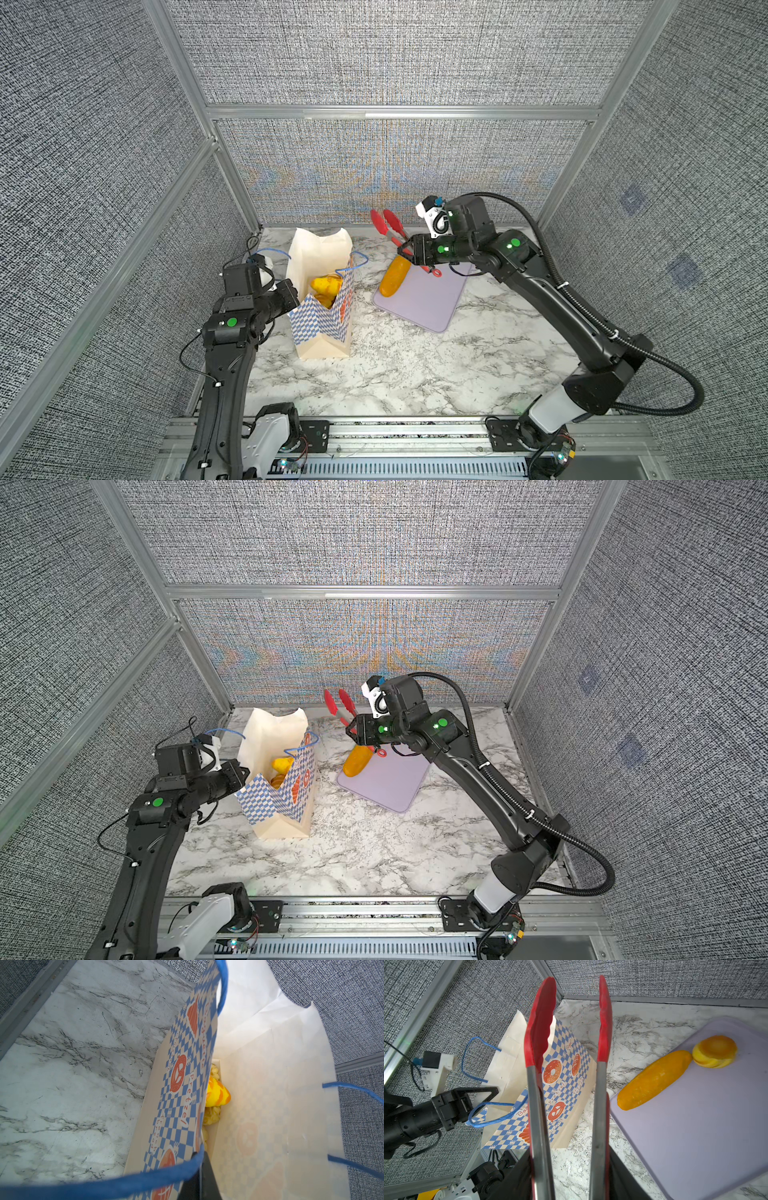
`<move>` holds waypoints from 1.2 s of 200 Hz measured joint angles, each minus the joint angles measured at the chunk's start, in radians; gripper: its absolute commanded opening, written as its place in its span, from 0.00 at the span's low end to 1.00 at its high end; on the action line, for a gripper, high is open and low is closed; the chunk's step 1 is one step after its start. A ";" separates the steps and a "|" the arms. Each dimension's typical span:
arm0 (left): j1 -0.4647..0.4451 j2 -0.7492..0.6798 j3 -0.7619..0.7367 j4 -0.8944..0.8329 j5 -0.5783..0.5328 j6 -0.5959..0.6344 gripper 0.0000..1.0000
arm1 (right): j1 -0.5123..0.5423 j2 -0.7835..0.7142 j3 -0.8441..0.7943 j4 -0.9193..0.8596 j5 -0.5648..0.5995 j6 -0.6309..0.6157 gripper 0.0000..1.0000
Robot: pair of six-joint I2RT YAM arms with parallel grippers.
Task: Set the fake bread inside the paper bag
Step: 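Move the empty tongs with the right gripper back over the tray, then lower the open tongs around the round yellow bun on the tray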
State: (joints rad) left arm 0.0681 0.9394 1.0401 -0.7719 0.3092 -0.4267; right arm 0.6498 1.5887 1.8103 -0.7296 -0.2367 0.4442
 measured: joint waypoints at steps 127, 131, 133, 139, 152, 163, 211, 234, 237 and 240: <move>0.000 -0.003 0.000 -0.001 0.000 0.000 0.03 | -0.247 -0.025 -0.327 0.144 -0.086 0.108 0.51; 0.000 -0.003 0.000 -0.001 0.000 0.000 0.03 | -0.257 -0.021 -0.339 0.153 -0.091 0.114 0.51; 0.000 -0.003 0.000 -0.001 0.000 0.000 0.03 | -0.260 -0.019 -0.343 0.156 -0.092 0.116 0.51; 0.000 -0.003 0.000 -0.001 0.000 0.000 0.03 | -0.273 -0.011 -0.359 0.169 -0.100 0.124 0.51; 0.000 -0.003 0.000 -0.001 0.000 0.000 0.03 | -0.294 0.008 -0.384 0.191 -0.115 0.135 0.51; 0.000 -0.002 0.000 -0.001 0.000 0.000 0.03 | -0.311 0.026 -0.400 0.205 -0.131 0.148 0.51; 0.000 -0.001 0.000 -0.001 -0.001 0.001 0.03 | -0.350 0.111 -0.407 0.243 -0.175 0.173 0.51; 0.000 0.000 0.000 -0.001 -0.001 0.001 0.03 | -0.350 0.147 -0.398 0.246 -0.183 0.177 0.52; 0.000 0.000 0.000 -0.001 -0.001 0.001 0.03 | -0.350 0.151 -0.396 0.246 -0.183 0.177 0.53; 0.000 0.001 0.000 -0.001 -0.001 0.001 0.03 | -0.351 0.154 -0.394 0.247 -0.183 0.177 0.53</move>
State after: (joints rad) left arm 0.0681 0.9401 1.0401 -0.7727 0.3084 -0.4255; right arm 0.2993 1.7432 1.4158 -0.4828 -0.4198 0.6209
